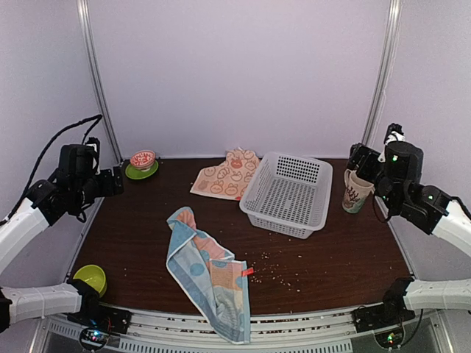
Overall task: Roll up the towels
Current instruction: Move the bin to the corner of the board.
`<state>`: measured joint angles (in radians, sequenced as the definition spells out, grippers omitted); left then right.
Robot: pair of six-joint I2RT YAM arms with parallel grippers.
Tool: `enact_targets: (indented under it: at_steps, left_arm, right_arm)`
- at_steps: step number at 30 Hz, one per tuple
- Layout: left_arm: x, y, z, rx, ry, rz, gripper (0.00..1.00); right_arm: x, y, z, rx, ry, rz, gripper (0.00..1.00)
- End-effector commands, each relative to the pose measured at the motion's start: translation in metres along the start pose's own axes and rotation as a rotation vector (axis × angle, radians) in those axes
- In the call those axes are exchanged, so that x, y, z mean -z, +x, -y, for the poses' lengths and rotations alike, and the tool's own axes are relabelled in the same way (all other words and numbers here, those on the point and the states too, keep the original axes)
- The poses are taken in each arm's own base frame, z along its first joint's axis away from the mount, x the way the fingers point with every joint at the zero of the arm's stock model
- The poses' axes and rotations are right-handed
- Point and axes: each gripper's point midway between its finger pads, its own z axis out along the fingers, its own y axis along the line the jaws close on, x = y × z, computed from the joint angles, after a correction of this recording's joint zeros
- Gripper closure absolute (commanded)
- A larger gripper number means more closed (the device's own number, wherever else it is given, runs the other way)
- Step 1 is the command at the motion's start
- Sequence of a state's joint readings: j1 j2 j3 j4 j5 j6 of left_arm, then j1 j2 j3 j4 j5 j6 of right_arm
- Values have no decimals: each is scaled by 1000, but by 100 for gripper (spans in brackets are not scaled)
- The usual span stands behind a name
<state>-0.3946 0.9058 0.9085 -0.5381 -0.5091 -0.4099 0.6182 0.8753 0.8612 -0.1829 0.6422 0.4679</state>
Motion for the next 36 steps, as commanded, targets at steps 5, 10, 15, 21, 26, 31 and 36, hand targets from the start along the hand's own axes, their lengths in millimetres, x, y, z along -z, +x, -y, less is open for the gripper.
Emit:
enact_targets:
  at_steps: [5, 10, 15, 21, 26, 31, 36]
  left_arm:
    - [11, -13, 23, -25, 152, 82, 2]
    - [19, -36, 46, -42, 268, 103, 2]
    - [5, -18, 48, -32, 248, 49, 2]
    - [-3, 26, 49, 61, 264, -83, 4]
    - [-12, 58, 41, 72, 214, -164, 4]
    - [-13, 63, 37, 66, 186, -196, 4]
    - [-10, 67, 35, 69, 186, -195, 4]
  right_arm:
    - [3, 4, -22, 61, -155, -33, 7]
    - [10, 59, -82, 119, -421, -262, 6]
    - [42, 156, -137, 283, -544, -546, 12]
    - [64, 235, -144, 265, -496, -731, 22]
    - [52, 263, -152, 141, -493, -820, 22]
    - [28, 280, -152, 51, -427, -867, 24]
    - [3, 284, -136, 40, -333, -862, 27]
